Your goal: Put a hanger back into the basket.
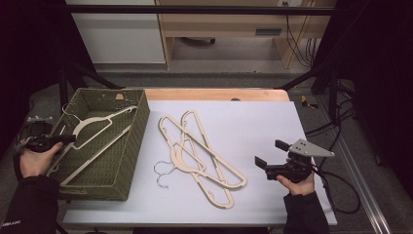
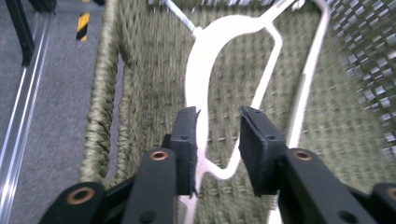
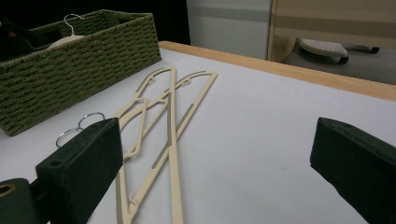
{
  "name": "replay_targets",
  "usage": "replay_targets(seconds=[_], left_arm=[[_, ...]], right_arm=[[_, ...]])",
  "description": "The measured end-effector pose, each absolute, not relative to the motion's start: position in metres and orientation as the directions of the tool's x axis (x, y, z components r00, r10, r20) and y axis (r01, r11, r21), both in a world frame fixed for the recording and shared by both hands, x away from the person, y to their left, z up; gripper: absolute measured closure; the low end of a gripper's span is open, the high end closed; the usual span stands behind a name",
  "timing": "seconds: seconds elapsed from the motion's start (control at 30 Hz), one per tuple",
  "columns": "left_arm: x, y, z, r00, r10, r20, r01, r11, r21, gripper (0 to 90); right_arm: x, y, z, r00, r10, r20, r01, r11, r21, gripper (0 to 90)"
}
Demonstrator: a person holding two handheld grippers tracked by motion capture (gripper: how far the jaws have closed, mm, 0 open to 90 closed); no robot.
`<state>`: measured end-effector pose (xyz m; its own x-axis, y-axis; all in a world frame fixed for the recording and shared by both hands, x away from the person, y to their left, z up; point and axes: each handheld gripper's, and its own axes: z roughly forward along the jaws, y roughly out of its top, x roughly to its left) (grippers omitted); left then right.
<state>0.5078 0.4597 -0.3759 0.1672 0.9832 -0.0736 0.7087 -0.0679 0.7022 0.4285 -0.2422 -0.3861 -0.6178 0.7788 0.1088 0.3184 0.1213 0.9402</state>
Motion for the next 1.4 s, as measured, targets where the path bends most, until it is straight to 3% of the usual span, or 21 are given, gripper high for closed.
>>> replay_targets(seconds=[0.07, 0.37, 0.73, 1.1, 1.4], left_arm=[[0.501, 0.455, -0.367, 0.203, 0.973, -0.110, 0.659, -0.052, 0.750, 62.0], [0.472, 0.404, -0.335, 0.373, 0.924, -0.086, 0.445, -0.097, 0.890, 37.2], [0.449, 0.328, -0.322, 0.544, 0.838, -0.051, 0.284, -0.127, 0.950, 11.6], [0.431, 0.268, -0.332, 0.647, 0.760, -0.071, 0.255, -0.128, 0.958, 7.7], [0.428, 0.227, -0.361, 0.708, 0.705, -0.046, 0.291, -0.232, 0.928, 10.7]], right_arm=[[0.429, -0.242, -0.386, -0.615, 0.781, 0.110, 0.317, 0.117, 0.941, 2.9], [0.430, -0.241, -0.387, -0.620, 0.777, 0.110, 0.318, 0.120, 0.940, 2.9], [0.430, -0.241, -0.387, -0.620, 0.777, 0.108, 0.309, 0.116, 0.944, 2.7], [0.429, -0.240, -0.388, -0.622, 0.775, 0.110, 0.311, 0.116, 0.943, 2.8], [0.431, -0.238, -0.389, -0.628, 0.770, 0.110, 0.312, 0.120, 0.942, 2.9]])
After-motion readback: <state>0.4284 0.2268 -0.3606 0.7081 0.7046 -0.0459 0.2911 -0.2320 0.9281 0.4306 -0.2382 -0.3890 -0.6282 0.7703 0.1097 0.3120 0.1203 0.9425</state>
